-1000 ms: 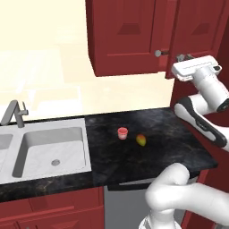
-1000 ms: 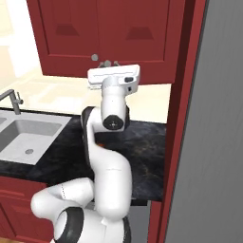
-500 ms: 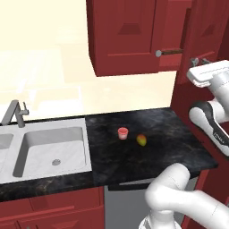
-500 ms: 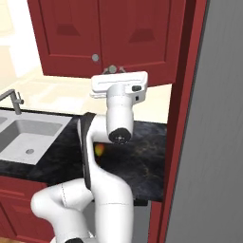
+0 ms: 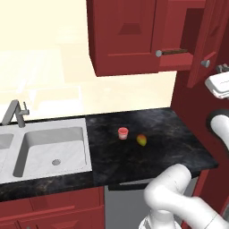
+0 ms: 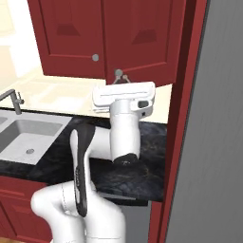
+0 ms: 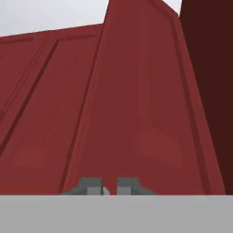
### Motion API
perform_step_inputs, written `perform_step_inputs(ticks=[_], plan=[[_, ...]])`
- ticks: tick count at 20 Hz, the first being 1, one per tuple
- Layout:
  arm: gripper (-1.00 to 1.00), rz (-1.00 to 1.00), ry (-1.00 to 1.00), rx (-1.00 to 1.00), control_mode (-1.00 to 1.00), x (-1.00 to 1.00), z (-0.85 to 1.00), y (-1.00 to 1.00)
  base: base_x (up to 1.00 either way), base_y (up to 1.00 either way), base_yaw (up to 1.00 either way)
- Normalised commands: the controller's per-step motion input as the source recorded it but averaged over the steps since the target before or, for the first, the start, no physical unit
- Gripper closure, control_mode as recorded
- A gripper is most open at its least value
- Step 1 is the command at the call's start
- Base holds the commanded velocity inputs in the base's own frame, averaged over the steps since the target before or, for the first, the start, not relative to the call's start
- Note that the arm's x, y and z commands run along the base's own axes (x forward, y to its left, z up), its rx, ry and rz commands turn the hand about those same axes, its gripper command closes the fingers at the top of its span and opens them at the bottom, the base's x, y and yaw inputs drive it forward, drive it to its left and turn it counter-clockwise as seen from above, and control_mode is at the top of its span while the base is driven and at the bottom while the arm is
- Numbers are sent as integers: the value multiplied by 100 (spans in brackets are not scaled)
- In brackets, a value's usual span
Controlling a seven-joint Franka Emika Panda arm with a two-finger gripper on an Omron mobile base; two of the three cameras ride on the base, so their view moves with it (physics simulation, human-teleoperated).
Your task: Pick the pan from the cabinet and place it on the stove. Then turn on the stove burner for the pan.
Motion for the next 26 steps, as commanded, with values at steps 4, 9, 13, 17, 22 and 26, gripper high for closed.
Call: perform_step_inputs(ticks=[4,9,13,17,22,26], plan=[[-100,-2,-17,0,-100,-81,2,0,0,0,0],[-100,-4,-14,-2,-100,-78,11,4,0,0,0],[-100,-1,-12,0,-100,-68,11,3,0,0,0],[-100,1,0,1,-100,-61,18,20,0,0,0],[-100,7,10,15,-100,-63,12,14,0,0,0],[-100,28,2,38,-100,-55,-2,14,0,0,0]])
